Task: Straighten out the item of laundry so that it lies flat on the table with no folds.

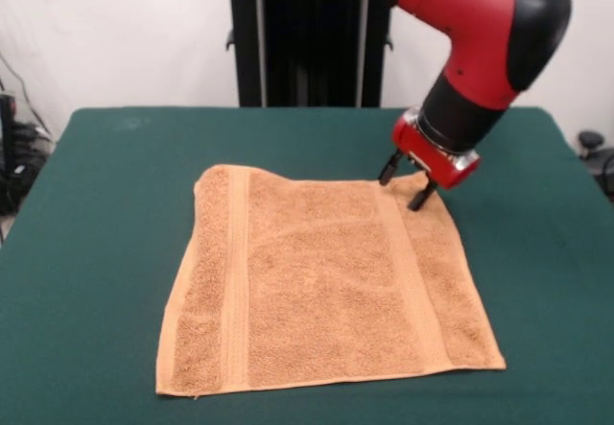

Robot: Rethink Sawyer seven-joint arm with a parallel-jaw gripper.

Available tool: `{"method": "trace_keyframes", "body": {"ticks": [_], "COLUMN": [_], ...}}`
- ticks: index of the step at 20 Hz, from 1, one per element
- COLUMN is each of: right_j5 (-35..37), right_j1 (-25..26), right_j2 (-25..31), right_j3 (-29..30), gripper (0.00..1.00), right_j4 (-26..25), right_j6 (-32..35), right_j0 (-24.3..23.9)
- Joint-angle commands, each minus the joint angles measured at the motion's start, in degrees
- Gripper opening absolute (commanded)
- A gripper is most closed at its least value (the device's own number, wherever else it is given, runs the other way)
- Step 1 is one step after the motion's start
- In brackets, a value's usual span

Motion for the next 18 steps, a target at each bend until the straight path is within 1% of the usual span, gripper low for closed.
{"method": "trace_keyframes", "body": {"ticks": [1, 2, 4, 6, 9, 10, 13, 16, 18], "right_j5": [6.8, 13.4, 23.0, 27.6, 29.1, 31.8, 35.1, 36.7, 37.2], "right_j1": [14.0, 16.9, 20.9, 23.1, 25.0, 26.5, 29.6, 31.3, 31.7], "right_j2": [7.2, 1.7, -5.9, -9.6, -10.7, -12.0, -14.3, -15.1, -15.3], "right_j3": [-19.9, -24.4, -30.5, -33.7, -36.2, -38.7, -43.8, -46.8, -47.7], "gripper": [1.00, 1.00, 1.00, 1.00, 1.00, 1.00, 1.00, 1.00, 1.00], "right_j4": [4.0, 0.7, -4.2, -6.7, -7.5, -7.9, -7.7, -7.1, -6.8], "right_j6": [25.6, 26.6, 26.3, 25.7, 27.2, 28.5, 32.4, 35.1, 36.2], "right_j0": [6.6, 8.3, 9.9, 10.5, 10.6, 10.5, 10.0, 9.3, 9.1]}}
